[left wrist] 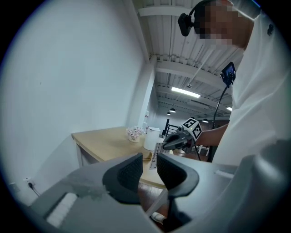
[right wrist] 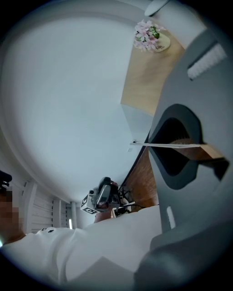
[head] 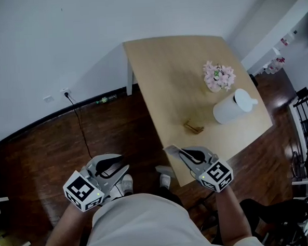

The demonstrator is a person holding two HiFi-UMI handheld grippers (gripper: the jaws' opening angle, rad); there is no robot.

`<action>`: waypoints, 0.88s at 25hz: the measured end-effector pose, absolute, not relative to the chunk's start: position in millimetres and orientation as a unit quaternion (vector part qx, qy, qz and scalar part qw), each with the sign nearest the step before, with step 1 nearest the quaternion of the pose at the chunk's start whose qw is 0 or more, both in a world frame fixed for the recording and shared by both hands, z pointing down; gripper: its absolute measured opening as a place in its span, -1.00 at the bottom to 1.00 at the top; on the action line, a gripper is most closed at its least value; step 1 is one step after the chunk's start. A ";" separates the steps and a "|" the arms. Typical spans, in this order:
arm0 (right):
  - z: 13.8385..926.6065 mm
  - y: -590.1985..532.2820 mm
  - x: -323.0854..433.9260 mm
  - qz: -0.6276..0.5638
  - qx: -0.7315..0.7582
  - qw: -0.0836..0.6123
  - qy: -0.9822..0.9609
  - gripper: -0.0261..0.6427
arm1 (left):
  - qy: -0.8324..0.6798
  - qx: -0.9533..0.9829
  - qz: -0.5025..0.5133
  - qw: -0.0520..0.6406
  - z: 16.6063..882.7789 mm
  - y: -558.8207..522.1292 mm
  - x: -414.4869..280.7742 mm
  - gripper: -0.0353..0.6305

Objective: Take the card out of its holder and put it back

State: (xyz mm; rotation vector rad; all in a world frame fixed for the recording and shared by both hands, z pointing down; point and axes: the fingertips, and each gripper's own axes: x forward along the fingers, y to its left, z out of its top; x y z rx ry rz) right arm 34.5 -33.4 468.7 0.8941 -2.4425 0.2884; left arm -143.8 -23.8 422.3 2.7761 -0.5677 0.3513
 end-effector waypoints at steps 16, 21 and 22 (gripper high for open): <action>476.5 58.2 -55.7 0.133 0.321 0.247 -0.905 -0.86 | -0.147 0.971 0.139 0.126 435.1 -2.9 -172.5 -0.58; 472.3 60.4 -54.2 0.122 0.319 0.261 -0.903 -0.86 | -0.140 0.973 0.133 0.123 433.1 -1.9 -170.7 -0.58; 471.3 59.6 -53.9 0.121 0.320 0.261 -0.903 -0.86 | -0.139 0.974 0.129 0.127 432.6 -1.7 -171.4 -0.58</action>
